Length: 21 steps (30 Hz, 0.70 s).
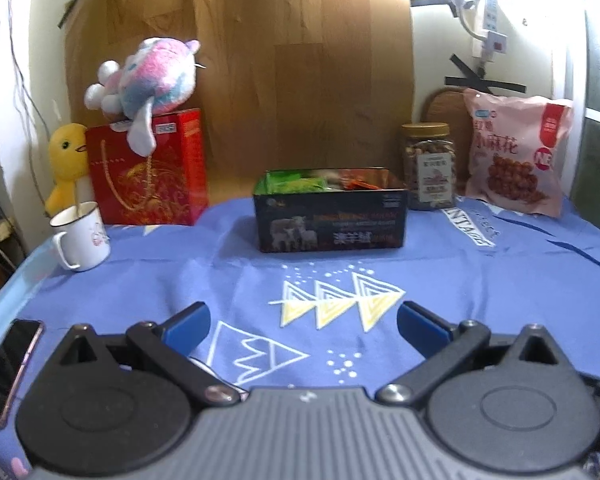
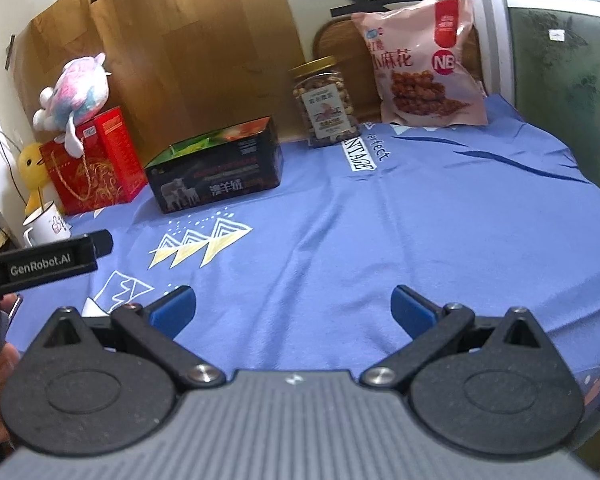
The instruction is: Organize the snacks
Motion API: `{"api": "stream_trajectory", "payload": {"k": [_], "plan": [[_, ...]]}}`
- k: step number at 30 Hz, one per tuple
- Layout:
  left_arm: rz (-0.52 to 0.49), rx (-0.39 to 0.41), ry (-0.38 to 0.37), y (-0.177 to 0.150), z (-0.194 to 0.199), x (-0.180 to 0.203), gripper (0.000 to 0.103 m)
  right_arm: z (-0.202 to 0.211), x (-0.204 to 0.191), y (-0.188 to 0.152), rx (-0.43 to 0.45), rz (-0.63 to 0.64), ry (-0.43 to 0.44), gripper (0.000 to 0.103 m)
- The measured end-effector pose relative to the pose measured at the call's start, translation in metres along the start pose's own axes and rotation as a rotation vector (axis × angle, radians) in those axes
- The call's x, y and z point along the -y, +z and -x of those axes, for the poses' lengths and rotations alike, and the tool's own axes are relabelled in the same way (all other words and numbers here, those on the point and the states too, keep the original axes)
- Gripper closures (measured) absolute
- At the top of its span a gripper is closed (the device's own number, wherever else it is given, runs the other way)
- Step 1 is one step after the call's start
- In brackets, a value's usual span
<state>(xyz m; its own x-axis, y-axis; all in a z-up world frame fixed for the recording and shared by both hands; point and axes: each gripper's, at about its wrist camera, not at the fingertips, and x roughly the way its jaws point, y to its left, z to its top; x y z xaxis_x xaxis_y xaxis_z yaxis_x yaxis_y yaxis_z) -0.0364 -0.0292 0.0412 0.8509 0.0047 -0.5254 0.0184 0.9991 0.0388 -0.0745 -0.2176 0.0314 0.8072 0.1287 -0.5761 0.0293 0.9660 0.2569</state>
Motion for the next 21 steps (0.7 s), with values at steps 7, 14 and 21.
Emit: {"api": "stream_trajectory", "payload": {"k": [7,14,21], "plan": [[-0.044,0.006,0.073,-0.005,-0.008,0.006,0.0,-0.014,0.0,-0.005,-0.035,-0.009,0.004,0.0],[-0.016,0.019,0.009,0.003,-0.017,0.0,0.0,-0.031,-0.003,-0.004,-0.062,-0.005,0.006,0.0],[0.013,-0.046,-0.029,0.009,-0.037,-0.011,0.0,-0.044,-0.01,0.003,-0.076,0.009,0.026,0.0]]}}
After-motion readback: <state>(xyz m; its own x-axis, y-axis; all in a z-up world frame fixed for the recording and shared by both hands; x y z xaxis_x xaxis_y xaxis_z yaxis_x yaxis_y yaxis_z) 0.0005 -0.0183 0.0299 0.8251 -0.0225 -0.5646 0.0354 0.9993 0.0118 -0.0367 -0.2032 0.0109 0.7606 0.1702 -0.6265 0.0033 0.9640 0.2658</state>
